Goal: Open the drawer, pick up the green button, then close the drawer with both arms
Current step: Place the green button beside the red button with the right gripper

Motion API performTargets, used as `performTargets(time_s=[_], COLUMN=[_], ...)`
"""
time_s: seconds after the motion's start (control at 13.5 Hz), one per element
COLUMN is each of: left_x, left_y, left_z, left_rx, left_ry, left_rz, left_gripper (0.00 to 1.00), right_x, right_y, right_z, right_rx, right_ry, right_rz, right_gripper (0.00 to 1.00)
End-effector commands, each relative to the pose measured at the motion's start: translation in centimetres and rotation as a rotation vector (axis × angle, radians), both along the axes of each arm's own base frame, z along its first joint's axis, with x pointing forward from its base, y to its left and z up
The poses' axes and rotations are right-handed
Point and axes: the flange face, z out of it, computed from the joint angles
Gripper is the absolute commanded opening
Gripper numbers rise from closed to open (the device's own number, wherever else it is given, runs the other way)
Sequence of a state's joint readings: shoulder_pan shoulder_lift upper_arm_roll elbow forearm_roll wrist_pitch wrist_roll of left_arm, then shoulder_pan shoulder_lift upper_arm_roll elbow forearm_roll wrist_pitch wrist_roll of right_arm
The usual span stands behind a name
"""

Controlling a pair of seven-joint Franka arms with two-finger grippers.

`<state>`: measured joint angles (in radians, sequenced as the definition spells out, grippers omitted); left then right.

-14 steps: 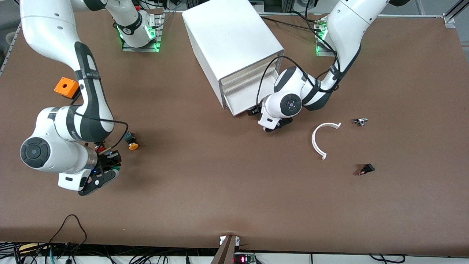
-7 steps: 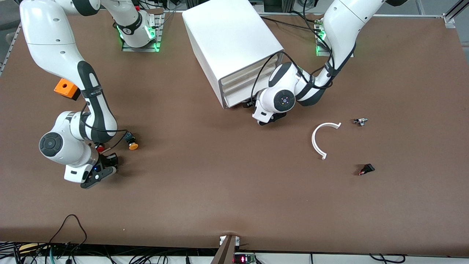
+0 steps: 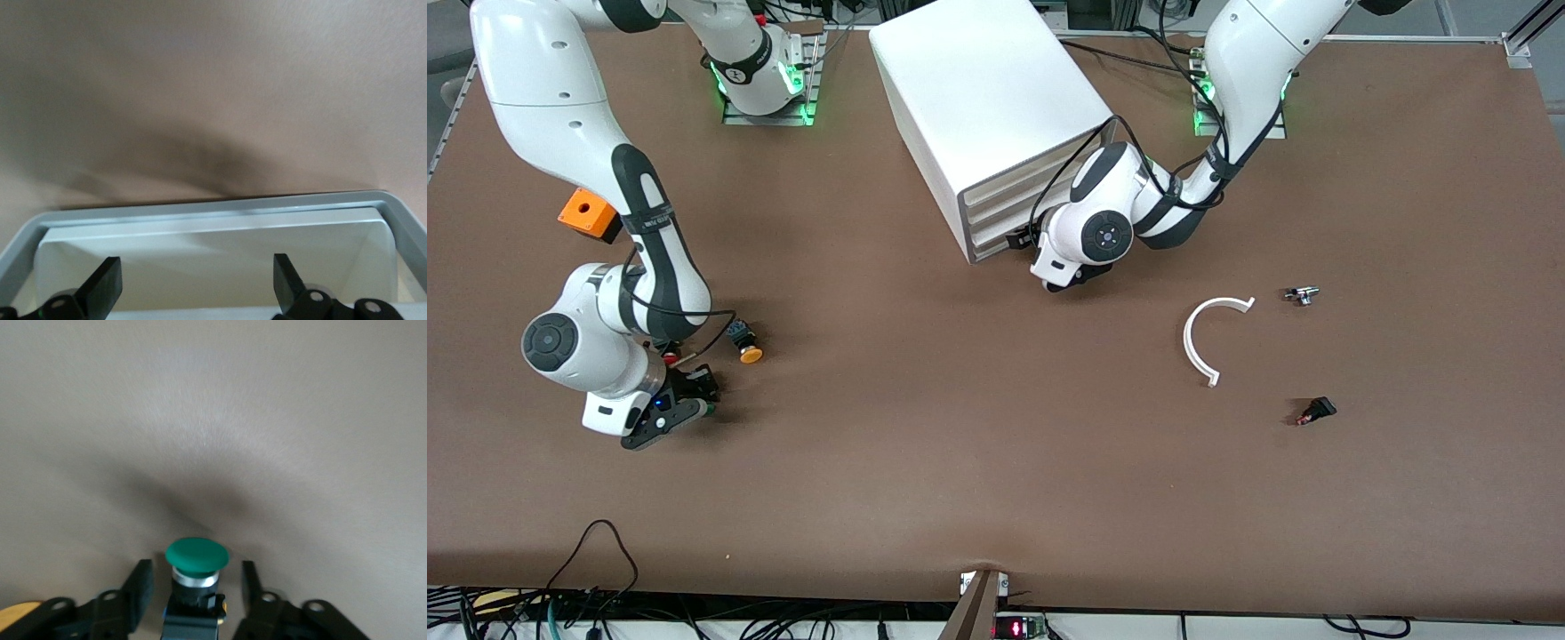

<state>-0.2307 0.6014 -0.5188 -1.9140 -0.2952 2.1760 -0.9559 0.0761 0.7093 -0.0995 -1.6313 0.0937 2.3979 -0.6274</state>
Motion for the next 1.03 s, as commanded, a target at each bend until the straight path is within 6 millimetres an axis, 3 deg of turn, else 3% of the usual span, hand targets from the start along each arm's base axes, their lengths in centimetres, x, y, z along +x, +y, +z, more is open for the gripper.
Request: performTargets(time_s=[0.0, 0.22, 0.44, 0.74, 0.96], left_x=[-1.3, -2.0, -1.2, 4.5, 9.8], left_y=[-1.2, -2.0, -1.6, 1.7, 5.6], left_z=[0.2, 0.3, 0.7, 3.3, 6.7], left_rx=[0.001, 0.007, 0.002, 0.005, 0.047], left_ry=[0.038, 0.051, 0.039, -0.050, -0.140], left_rz=[0.026, 0.037, 0.042, 0.060, 0.018], left_gripper=[1.00, 1.00, 1.00, 1.00, 1.00], right_x=[-0.8, -2.3, -5.1, -9.6, -11.3], right_y=[1.3, 1.8, 2.2, 2.8, 2.8], right_z=[7.0, 15.1, 22.7, 31.7, 34.6], right_rx=[0.038, 0.059, 0.072, 0.068, 0.053], right_ry=[0.014, 0.026, 0.056, 0.072, 0.075], right_rz=[-0.004, -0.052, -0.067, -0.053, -0.049], right_gripper=[1.00, 1.00, 1.00, 1.00, 1.00])
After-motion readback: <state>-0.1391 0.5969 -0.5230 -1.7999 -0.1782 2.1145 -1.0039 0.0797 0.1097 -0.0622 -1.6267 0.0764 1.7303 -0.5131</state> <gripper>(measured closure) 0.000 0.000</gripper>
